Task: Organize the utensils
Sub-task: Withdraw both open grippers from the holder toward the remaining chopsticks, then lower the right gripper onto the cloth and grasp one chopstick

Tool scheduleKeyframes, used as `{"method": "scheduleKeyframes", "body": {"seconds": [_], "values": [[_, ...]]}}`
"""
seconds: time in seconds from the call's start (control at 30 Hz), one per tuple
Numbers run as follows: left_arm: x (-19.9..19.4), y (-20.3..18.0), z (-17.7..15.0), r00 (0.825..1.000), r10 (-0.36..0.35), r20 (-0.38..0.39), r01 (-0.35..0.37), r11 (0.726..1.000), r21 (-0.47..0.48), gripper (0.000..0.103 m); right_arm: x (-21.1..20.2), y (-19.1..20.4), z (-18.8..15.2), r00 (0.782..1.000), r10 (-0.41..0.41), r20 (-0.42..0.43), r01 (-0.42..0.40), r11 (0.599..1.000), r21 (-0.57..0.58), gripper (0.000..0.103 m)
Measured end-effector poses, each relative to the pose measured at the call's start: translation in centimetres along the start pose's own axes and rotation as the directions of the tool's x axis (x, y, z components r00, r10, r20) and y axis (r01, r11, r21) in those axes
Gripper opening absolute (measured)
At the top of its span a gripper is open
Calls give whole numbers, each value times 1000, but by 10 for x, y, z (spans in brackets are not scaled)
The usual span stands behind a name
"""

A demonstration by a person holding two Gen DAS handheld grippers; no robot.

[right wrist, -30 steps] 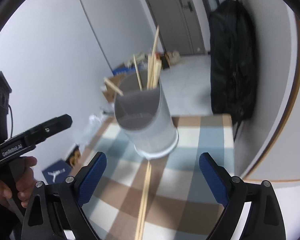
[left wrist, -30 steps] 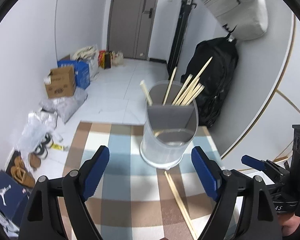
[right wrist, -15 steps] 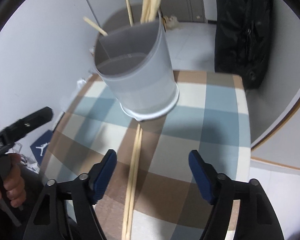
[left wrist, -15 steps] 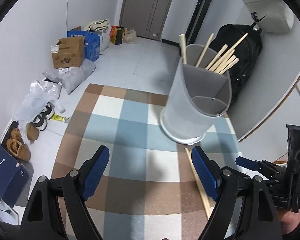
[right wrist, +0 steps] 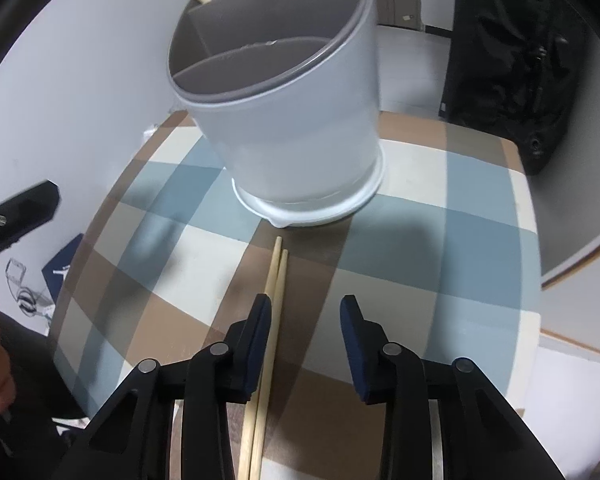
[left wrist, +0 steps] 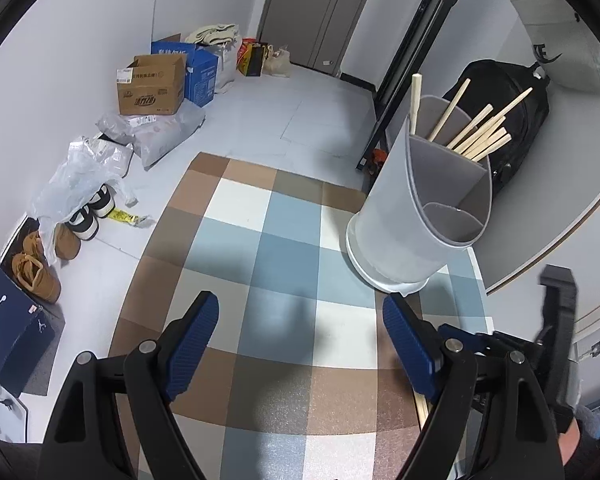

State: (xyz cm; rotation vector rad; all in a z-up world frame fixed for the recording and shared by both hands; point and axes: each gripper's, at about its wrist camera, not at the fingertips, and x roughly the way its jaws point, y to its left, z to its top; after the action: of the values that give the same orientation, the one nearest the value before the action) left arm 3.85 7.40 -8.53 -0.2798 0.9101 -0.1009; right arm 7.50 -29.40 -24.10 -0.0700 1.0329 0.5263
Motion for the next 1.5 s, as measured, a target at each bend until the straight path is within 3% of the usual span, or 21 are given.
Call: {"method": "scheduleKeyframes", "body": {"seconds": [0.43,0.77,0.9,1.13,1.4,1.5], "values": [[-4,8,4,1000,-9,8,9,1000,2,81,16,14,9,996,-91,-23,89,993,-72,26],[-5,19,6,1000,1,12,-1,1000,-30,81,22,19,20,996,-88,-32,87,995,-47,25],[-4,21,4,1000,6,5,-5,999,-33,81,24,31,20,991,-131,-22,128,986,-109,19],[-5,22,3,1000,8,4,-8,1000,-29,81,22,11,19,995,-92,-49,92,996,-11,12],[-6,22,2,1000,8,3,-8,1000,-20,81,8,19,21,998,-59,-13,59,998,-36,11],[-5,20,2,1000,9,-2,-9,1000,-21,81,18,27,19,993,-112,-48,108,991,-84,11]]}}
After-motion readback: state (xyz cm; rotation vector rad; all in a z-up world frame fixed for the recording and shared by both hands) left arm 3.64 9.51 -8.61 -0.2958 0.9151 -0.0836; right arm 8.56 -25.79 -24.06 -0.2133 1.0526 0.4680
